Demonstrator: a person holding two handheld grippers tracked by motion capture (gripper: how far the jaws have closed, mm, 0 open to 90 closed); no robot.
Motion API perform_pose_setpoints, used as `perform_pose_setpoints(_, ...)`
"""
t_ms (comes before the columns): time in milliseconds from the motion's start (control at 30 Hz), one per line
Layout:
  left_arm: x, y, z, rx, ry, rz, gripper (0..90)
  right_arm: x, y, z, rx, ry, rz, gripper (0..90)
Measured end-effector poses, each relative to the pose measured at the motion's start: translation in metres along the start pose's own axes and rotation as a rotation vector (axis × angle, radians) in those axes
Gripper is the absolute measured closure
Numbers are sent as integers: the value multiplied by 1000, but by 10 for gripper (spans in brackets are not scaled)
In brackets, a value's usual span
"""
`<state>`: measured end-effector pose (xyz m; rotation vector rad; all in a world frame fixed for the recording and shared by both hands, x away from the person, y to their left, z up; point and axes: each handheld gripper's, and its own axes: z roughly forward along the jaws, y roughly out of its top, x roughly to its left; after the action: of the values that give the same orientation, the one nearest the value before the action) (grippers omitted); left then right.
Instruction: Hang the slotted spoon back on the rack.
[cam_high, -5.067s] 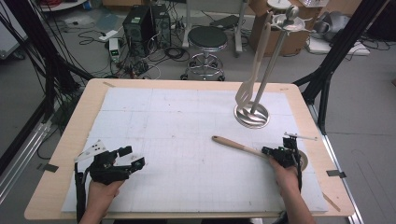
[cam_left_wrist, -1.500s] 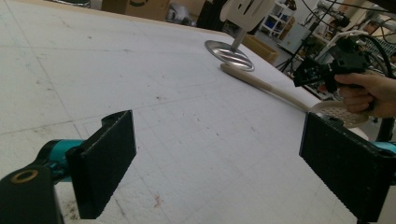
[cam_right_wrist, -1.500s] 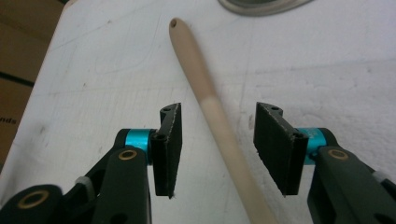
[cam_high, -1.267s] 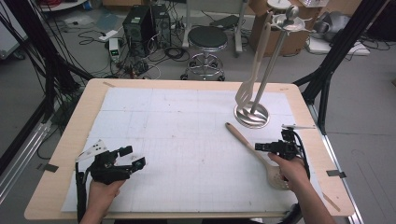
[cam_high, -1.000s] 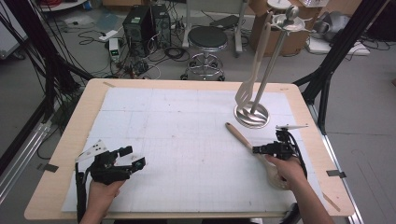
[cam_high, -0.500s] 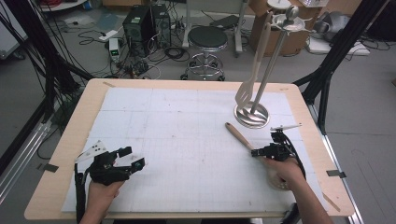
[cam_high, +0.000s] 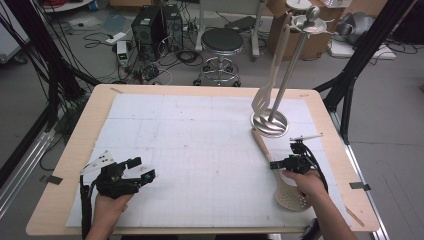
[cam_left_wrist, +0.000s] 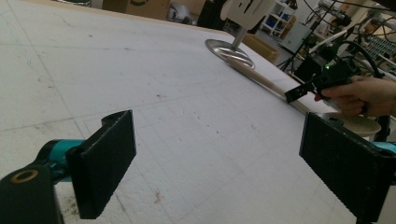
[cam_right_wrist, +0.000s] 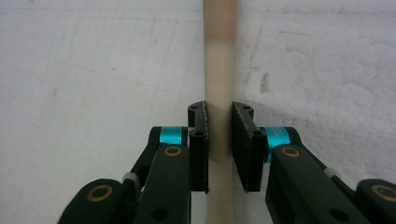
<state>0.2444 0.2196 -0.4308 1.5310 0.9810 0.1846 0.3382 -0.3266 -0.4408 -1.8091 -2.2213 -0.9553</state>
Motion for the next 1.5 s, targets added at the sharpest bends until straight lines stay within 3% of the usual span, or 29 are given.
perform_pose_setpoints(100,0,0,-1,-6,3,-3,114,-1,-3,-2,-13,12,9,784)
perform_pose_setpoints(167,0,1,-1,-8,2,1,114,-4,-5,-6,-47,47,47,784)
perform_pose_setpoints(233,0,1,-1,-7,0,1,114,-8,-8,-11,-89,92,91,784)
perform_pose_setpoints(400,-1,1,-1,-6,-2,2,114,-17,-13,-25,-205,188,132,783)
perform_pose_setpoints(600,-1,1,0,-3,0,5,114,-19,-15,-51,-375,248,130,783)
perform_pose_setpoints(733,-1,1,1,1,-2,6,114,-21,-14,-66,-468,243,138,783)
perform_pose_setpoints(1000,0,0,1,3,0,6,114,-17,-14,-78,-545,242,112,782)
perform_pose_setpoints(1233,0,0,2,6,-1,6,114,-5,-11,-86,-617,235,40,782)
perform_pose_setpoints(1500,-1,1,2,-2,1,2,114,19,-6,-98,-675,213,-37,782)
